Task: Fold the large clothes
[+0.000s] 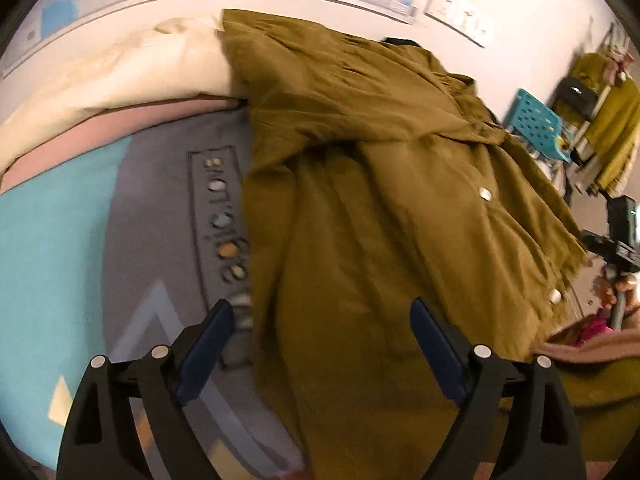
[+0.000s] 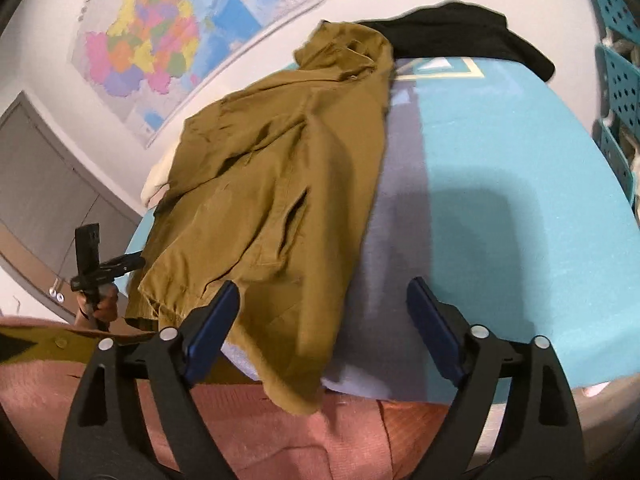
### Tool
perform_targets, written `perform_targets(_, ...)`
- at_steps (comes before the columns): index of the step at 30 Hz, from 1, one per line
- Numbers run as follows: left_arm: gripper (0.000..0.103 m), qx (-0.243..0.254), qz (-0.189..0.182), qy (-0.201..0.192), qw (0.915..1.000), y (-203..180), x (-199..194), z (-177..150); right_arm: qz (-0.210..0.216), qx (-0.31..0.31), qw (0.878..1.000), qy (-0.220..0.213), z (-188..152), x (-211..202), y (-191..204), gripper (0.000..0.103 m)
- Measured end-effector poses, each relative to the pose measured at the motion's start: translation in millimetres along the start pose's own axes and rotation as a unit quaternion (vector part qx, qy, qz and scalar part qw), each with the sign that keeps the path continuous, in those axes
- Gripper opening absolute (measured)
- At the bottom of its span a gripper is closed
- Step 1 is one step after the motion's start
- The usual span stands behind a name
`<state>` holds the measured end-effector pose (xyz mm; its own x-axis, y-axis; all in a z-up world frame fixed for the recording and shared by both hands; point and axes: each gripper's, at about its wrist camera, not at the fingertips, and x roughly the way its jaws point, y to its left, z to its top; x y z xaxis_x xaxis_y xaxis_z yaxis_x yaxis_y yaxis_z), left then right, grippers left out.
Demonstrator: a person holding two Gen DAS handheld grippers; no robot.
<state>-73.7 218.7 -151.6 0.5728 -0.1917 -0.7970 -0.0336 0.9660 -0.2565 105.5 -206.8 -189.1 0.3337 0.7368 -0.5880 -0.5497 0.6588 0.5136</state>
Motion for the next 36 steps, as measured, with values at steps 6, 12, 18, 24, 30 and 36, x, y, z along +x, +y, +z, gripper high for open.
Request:
perform_targets(6, 0.090, 0.016, -0.038, 0.012, 0.9991, -22, 0, -11, 0.032, -0.035, 0.999, 0.004, -6, 21, 23, 0.058)
perform_targets(12, 0.011, -0.042, -0.008, 0.020, 0.9989, -16, 0, 2, 0.090, -0.001, 0.995, -0.045, 12, -2, 26, 0.012)
perform_targets(18, 0.014, -0.077, -0.055, -0.007, 0.9955, 1, -23, 12, 0.069, -0.037, 0.991, -0.112, 23, -71, 34, 0.010)
perform_targets(24, 0.031, -0.094, -0.021, 0.023, 0.9951, 16, -6, 0, 0.056, 0.005, 0.998, -0.035, 0, -29, 3, 0.032)
perform_targets(30, 0.074, -0.060, -0.072, 0.037, 0.9949, -5, -12, -8, 0.077, 0.038, 0.996, -0.021, -9, -10, -9, 0.062)
perform_targets(36, 0.050, -0.058, -0.115, 0.026, 0.9913, -24, -3, -14, 0.105, 0.030, 0.994, -0.007, -9, 10, -3, 0.032)
